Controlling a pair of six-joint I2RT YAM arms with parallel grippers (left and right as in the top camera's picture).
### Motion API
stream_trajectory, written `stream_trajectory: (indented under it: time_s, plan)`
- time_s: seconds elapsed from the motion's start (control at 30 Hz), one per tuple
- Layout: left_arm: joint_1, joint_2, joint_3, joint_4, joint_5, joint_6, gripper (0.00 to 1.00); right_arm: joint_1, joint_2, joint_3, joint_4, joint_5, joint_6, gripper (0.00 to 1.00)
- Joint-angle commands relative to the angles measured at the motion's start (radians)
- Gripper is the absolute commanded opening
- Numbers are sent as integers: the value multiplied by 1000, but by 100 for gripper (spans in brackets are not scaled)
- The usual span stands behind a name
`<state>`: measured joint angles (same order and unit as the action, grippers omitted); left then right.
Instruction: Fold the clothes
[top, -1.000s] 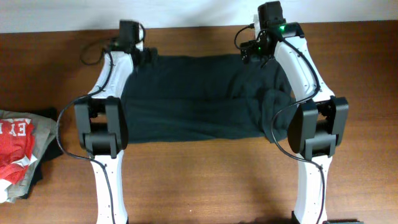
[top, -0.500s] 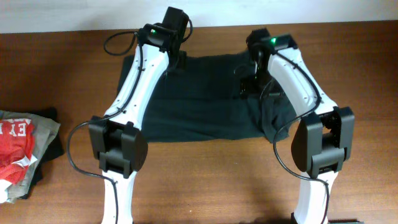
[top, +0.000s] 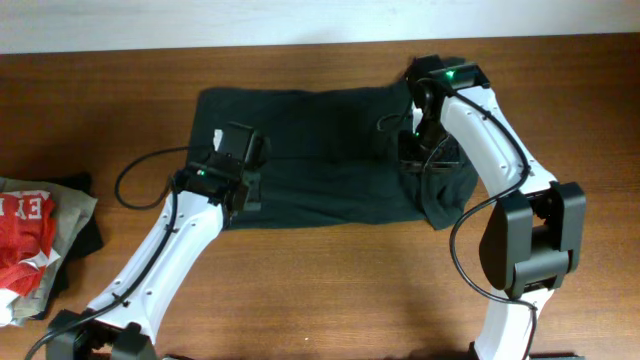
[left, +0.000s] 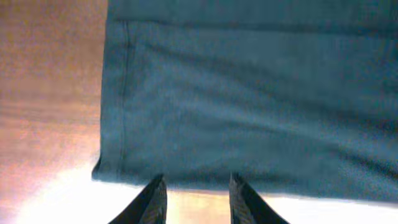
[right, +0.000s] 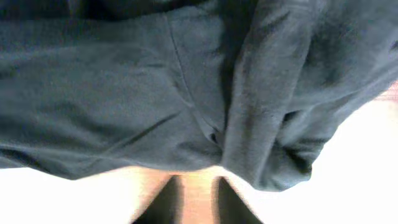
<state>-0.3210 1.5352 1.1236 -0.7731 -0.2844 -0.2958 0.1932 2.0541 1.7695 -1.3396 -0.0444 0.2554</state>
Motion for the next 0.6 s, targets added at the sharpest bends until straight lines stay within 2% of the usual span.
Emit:
stream_trajectory:
  time_s: [0.0,0.03,0.17,0.27,0.33,0.4,0.47,0.57]
  plan:
    - [88,10,-68,69,39,-3,33,-6,-21,-96,65,-13,-5,11]
    - [117,35,-87,96,56,-3,33,-11,-20,-151,119,-21,-5,4]
    - [144,219,-100,233,126,43,34,-25,-18,-330,264,-32,-10,4]
    - [148,392,-100,331,166,51,34,-24,-17,-375,261,-35,-15,4]
    - [148,466,-100,330,224,51,34,-23,-17,-399,249,-41,-15,4]
    - [147,471,-100,232,309,50,1,-23,-17,-439,246,-84,-15,4]
    - [147,471,-100,109,315,50,1,-23,-17,-475,243,-84,-15,4]
    - [147,471,-100,14,315,50,0,-23,-17,-520,229,-103,-31,4]
